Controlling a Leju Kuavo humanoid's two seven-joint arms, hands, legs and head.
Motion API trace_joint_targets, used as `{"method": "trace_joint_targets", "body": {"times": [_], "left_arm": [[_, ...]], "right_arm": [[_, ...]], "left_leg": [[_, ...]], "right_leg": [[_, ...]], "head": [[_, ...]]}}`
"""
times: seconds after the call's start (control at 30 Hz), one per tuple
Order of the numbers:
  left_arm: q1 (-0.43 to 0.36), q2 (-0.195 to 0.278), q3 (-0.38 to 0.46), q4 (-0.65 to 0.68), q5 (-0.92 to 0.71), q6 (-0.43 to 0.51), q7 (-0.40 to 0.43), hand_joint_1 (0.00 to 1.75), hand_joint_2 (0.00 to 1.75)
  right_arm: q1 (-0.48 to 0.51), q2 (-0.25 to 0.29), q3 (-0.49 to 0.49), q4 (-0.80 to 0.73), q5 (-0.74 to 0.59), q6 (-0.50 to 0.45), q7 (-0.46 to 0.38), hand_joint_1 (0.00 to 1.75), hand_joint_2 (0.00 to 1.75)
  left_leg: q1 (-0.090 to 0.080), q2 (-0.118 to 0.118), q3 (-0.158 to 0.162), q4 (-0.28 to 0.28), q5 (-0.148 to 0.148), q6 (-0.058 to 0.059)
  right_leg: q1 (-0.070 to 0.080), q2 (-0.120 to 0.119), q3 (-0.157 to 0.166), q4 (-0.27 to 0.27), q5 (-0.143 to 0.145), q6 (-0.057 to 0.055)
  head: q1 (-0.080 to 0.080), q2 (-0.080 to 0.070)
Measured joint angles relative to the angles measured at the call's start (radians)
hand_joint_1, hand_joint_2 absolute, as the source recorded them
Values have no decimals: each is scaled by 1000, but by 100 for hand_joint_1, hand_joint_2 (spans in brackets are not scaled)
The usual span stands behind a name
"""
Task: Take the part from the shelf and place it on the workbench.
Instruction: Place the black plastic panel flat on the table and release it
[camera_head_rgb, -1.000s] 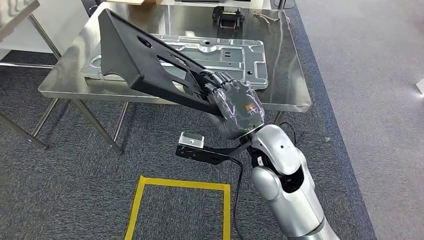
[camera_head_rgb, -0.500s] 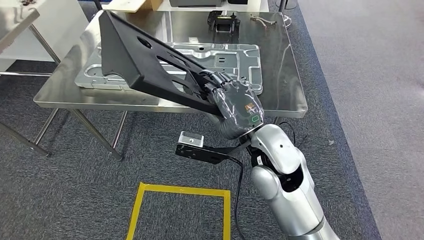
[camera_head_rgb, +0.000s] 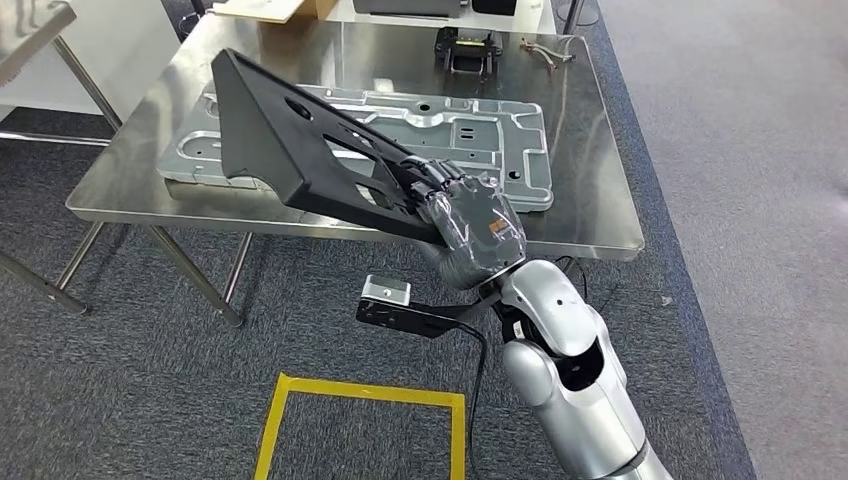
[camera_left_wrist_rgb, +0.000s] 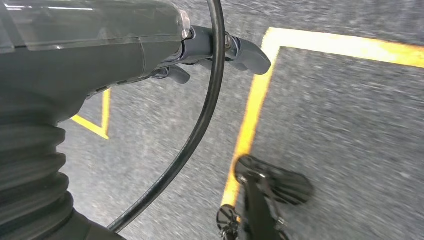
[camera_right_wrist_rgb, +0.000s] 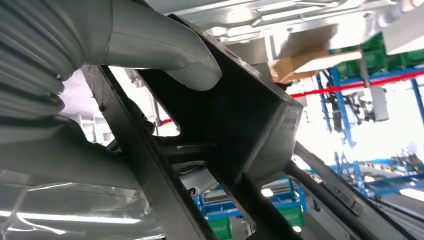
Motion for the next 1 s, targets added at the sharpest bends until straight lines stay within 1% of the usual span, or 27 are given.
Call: {"method": "trace_joint_targets", "body": {"times": [0.03, 0.07, 0.1, 0.13, 0.17, 0.2, 0.23, 0.27, 0.3, 0.33, 0.37, 0.4, 0.43, 0.47, 0.5, 0.53, 0.6, 0.63, 0.67, 0.73, 0.77, 0.8, 0.83, 0.87, 0.93, 0.97, 1.0], "left_arm": [[0, -1, 0, 0, 3, -3, -7, 0, 175], [-1, -2, 0, 0, 4, -4, -11, 0, 175], [-2, -5, 0, 0, 6, -4, -13, 0, 175], [-4, -7, 0, 0, 7, 0, -15, 0, 175], [-6, -10, 0, 0, 8, 7, -14, 0, 175], [-7, -12, 1, 0, 9, 16, -13, 0, 175], [-9, -13, 1, 0, 11, 26, -11, 0, 175], [-10, -15, 1, 0, 12, 32, -8, 0, 175], [-11, -17, 1, 0, 13, 34, -7, 0, 175], [-13, -19, 1, 0, 14, 35, -5, 0, 175], [-14, -21, 1, 0, 15, 35, -4, 0, 175], [-14, -21, 1, 0, 17, 35, -2, 0, 175], [-13, -22, 1, 0, 17, 35, -1, 0, 175], [-11, -22, 1, 0, 18, 35, -1, 0, 175], [-9, -22, 1, 0, 18, 35, -1, 0, 175], [-9, -22, 1, 0, 18, 35, -1, 0, 175], [-8, -22, 1, 0, 19, 35, -1, 0, 175], [-8, -22, 2, 0, 19, 35, -1, 0, 175], [-8, -22, 2, 0, 19, 35, -1, 0, 175], [-8, -22, 2, 0, 19, 36, 0, 0, 175], [-8, -22, 2, 0, 19, 37, -1, 0, 175], [-8, -22, 2, 0, 18, 37, -1, 0, 175], [-8, -22, 2, 0, 18, 37, -1, 0, 175], [-9, -22, 2, 0, 18, 37, -1, 0, 175], [-10, -21, 2, 0, 17, 38, -1, 0, 175], [-9, -21, 2, 0, 17, 38, -1, 0, 175], [-9, -21, 2, 0, 17, 38, -2, 0, 175]], "right_arm": [[-6, -1, 0, 1, 7, 8, 4, 175, 175], [-14, 0, 0, 1, 12, 16, 7, 175, 175], [-22, 0, 1, 1, 14, 21, 10, 175, 175], [-30, 0, 1, 1, 14, 25, 12, 175, 175], [-35, 1, 1, 1, 15, 29, 14, 175, 175], [-38, 2, 1, 1, 15, 32, 15, 175, 175], [-41, 2, 1, 2, 16, 34, 16, 175, 175], [-43, 3, 1, 2, 17, 35, 17, 175, 175], [-47, 3, 1, 3, 19, 36, 18, 175, 175], [-52, 3, 1, 6, 21, 36, 19, 175, 175], [-56, 3, 1, 9, 24, 37, 20, 175, 175], [-60, 3, 1, 12, 26, 37, 22, 175, 175], [-62, 3, 1, 16, 27, 37, 23, 175, 175], [-62, 3, 1, 19, 28, 38, 25, 175, 175], [-61, 3, 1, 22, 29, 38, 26, 175, 175], [-62, 3, 1, 25, 30, 38, 27, 175, 175], [-63, 3, 1, 29, 34, 38, 29, 175, 175], [-65, 3, 1, 31, 36, 38, 29, 175, 175], [-66, 3, 1, 33, 39, 38, 30, 175, 175], [-68, 3, 1, 36, 44, 39, 31, 175, 175], [-68, 3, 1, 36, 46, 39, 32, 175, 175], [-68, 3, 1, 37, 47, 39, 33, 175, 175], [-69, 3, 1, 37, 47, 39, 33, 175, 175], [-69, 3, 1, 37, 47, 39, 33, 175, 175], [-67, 3, 1, 39, 48, 39, 33, 175, 175], [-65, 3, 1, 40, 48, 39, 33, 175, 175], [-64, 3, 1, 42, 49, 39, 33, 175, 175]], "left_leg": [[-2, -1, 12, 0, -8, 0], [-4, -2, 24, -1, -17, -1], [-6, -2, 34, -2, -25, -3], [-6, -3, 40, -4, -31, -7], [-5, -3, 45, -6, -35, -12], [-5, -2, 49, -6, -33, -18], [-5, -2, 53, -6, -33, -25], [-5, -1, 55, 2, -33, -30], [-5, 0, 48, 24, -35, -35], [-4, 2, 29, 64, -44, -39], [-1, 3, -3, 122, -61, -42], [1, 4, -44, 185, -85, -46], [4, 4, -84, 238, -109, -50], [6, 4, -112, 266, -123, -55], [9, 4, -125, 261, -117, -60], [12, 5, -120, 221, -86, -64], [17, 8, -90, 93, 8, -70], [17, 10, -76, 44, 37, -67], [15, 10, -70, 17, 54, -62], [12, 8, -67, 11, 50, -43], [13, 6, -63, 10, 51, -35], [14, 5, -56, 8, 48, -29], [14, 4, -48, 6, 45, -23], [14, 4, -42, 5, 40, -18], [11, 4, -29, 4, 27, -12], [9, 3, -21, 4, 20, -10], [6, 2, -11, 4, 12, -9]], "right_leg": [[2, 0, 8, -49, 45, -6], [6, 0, 27, -118, 99, -16], [11, 0, 45, -176, 135, -26], [16, 0, 59, -220, 156, -35], [19, 1, 67, -246, 164, -42], [21, 2, 72, -255, 159, -47], [20, 3, 81, -265, 161, -51], [18, 2, 92, -274, 162, -54], [14, 2, 105, -280, 159, -59], [10, 1, 117, -285, 156, -62], [9, 0, 126, -288, 150, -64], [7, -1, 134, -288, 143, -66], [6, 0, 141, -287, 135, -65], [5, 0, 150, -286, 126, -63], [2, 1, 160, -285, 118, -60], [0, 2, 171, -282, 107, -56], [-4, 2, 192, -275, 84, -44], [-4, 2, 198, -271, 75, -37], [-3, 2, 200, -269, 67, -30], [-1, 3, 201, -267, 62, -18], [-2, 2, 200, -259, 61, -14], [-4, 2, 191, -236, 61, -10], [-6, 1, 170, -197, 55, -7], [-7, 1, 136, -141, 42, -4], [-7, 1, 49, -21, -5, 0], [-7, 1, 14, 13, -21, -1], [-6, 1, -5, 17, -20, -3]], "head": [[0, 0], [0, 0], [0, 0], [0, 0], [1, 0], [1, 0], [2, 0], [2, 0], [2, 0], [2, 0], [2, 0], [1, 0], [2, 0], [1, 0], [2, 0], [2, 0], [2, 0], [2, 0], [2, 0], [2, 0], [2, 0], [2, 0], [2, 0], [2, 0], [2, 0], [2, 0], [2, 0]]}}
